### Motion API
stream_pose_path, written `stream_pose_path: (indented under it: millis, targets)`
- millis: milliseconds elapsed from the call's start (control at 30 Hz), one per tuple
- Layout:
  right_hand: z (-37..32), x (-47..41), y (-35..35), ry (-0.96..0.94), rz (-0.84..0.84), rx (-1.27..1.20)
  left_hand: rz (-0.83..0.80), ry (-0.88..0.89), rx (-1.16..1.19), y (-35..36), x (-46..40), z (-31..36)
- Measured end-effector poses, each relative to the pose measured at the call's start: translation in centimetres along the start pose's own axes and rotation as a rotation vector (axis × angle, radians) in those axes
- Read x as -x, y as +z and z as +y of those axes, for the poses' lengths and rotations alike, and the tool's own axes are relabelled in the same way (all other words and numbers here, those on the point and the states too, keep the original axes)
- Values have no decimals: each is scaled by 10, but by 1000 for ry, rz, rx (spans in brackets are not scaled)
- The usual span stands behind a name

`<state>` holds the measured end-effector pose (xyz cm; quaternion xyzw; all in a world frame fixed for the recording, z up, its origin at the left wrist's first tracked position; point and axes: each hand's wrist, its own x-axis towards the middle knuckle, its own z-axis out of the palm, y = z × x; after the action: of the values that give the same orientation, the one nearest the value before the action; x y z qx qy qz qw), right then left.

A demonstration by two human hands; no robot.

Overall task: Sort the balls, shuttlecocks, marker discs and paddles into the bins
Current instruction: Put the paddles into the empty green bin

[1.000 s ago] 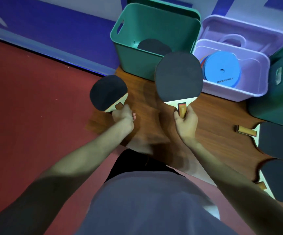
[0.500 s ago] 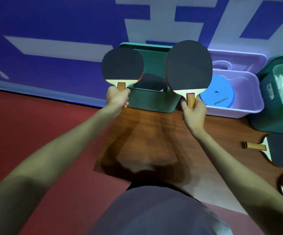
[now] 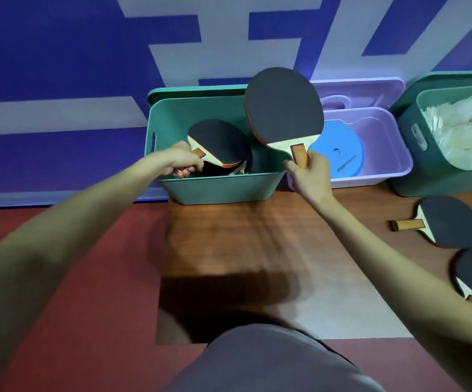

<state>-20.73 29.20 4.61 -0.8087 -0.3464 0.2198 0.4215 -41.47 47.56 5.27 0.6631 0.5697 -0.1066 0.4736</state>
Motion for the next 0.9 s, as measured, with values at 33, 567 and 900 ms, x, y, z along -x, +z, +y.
stream_pose_path:
  millis: [33, 567, 900]
  targets:
    - [-1, 0, 1, 3, -4, 10, -17, 0, -35, 0, -6, 1]
    - [-10, -14, 30, 68, -110, 35, -95, -31, -169, -2, -61, -23]
    - [-54, -46, 54, 120, -498, 334, 53, 130, -671, -20, -44, -23]
